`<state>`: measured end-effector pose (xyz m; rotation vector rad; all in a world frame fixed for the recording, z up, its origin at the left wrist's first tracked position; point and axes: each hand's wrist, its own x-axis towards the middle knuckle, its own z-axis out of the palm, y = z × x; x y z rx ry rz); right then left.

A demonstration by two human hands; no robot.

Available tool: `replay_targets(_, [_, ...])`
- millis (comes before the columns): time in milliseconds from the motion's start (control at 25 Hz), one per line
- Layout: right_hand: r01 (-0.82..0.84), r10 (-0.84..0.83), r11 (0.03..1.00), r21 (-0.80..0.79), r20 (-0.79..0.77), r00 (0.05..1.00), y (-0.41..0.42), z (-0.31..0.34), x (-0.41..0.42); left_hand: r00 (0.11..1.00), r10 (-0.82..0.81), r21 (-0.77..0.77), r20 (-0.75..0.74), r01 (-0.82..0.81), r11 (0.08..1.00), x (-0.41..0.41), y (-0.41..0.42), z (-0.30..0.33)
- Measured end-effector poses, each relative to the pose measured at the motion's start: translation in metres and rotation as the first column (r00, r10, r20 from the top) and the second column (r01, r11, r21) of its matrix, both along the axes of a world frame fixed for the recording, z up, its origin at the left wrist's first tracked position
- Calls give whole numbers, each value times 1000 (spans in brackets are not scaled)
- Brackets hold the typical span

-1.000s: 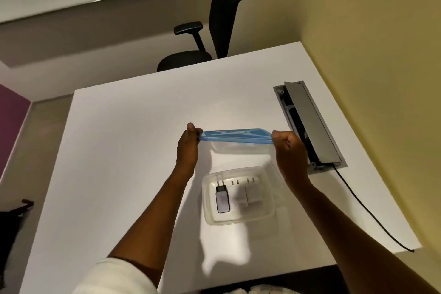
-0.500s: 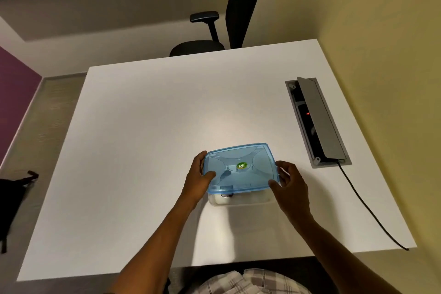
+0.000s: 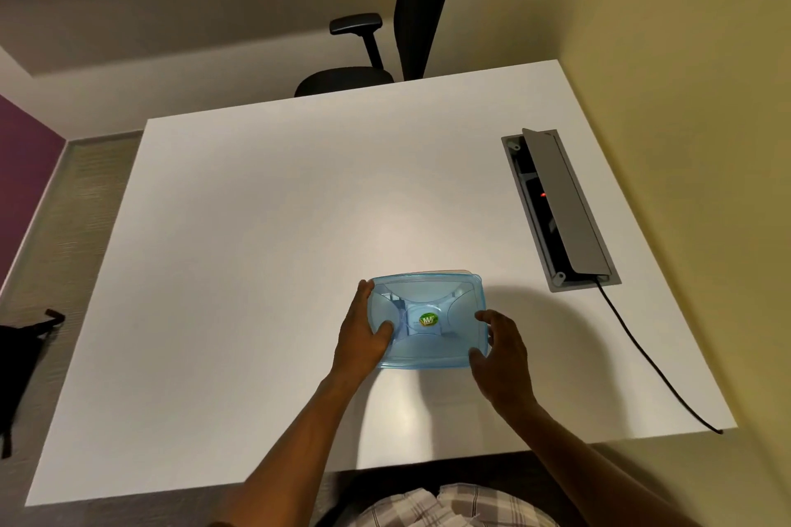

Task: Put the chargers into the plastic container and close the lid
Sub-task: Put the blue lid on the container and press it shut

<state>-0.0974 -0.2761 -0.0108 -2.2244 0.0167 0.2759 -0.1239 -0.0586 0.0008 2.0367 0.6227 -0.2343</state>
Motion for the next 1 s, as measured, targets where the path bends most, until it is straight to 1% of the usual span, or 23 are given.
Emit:
replay_targets(240, [30,-34,999,-36,-97,995,0,-1,13,1000,28,111,7,-29,993,-2,-8,-10])
replay_targets(360, [11,-21,997,-81,-128,992,1,-3,22,998,55,126,-7,-53,991,-1,-7,-17])
replay_targets(560, [-30,16,990,-137,-105,994,2,-3,25,997,70,112,16,-71,991,0,-11,-12])
replay_targets(720, [-45,36,989,-140,-71,997,3,-3,25,992,118,106,36,-121,987,3,-13,-12])
replay_targets(840, [-56,44,986,-156,-80,996,5,-3,26,987,158,109,35,-161,981,6,-11,-13])
replay_targets(1000, [-77,62,978,-191,-87,994,9,-3,30,985,158,98,69,-164,982,7,-11,-11])
